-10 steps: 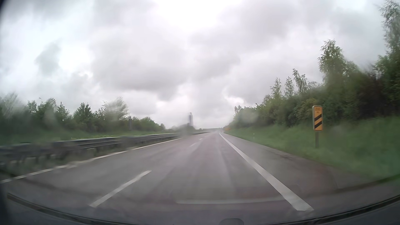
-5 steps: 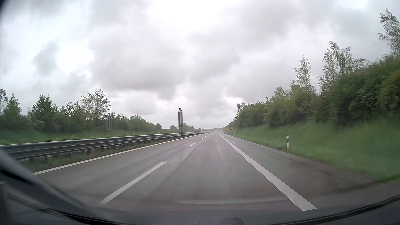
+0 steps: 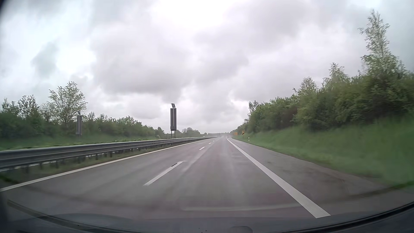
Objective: Follow the waypoints while adhering to traffic rules and regulations
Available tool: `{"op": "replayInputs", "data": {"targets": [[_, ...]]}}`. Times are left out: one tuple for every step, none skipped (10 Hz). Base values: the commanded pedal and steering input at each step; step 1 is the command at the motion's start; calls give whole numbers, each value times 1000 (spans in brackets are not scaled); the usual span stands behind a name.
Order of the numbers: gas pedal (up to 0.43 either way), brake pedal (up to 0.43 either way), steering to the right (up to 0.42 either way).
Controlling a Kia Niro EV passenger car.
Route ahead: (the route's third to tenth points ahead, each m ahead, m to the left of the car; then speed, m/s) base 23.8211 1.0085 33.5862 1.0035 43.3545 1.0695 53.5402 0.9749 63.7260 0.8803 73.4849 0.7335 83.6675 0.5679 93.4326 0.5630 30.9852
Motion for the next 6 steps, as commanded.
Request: {"op": "replayInputs", "data": {"targets": [[299, 0, 0], [299, 0, 0], [299, 0, 0], [299, 0, 0], [299, 0, 0], [299, 0, 0]]}}
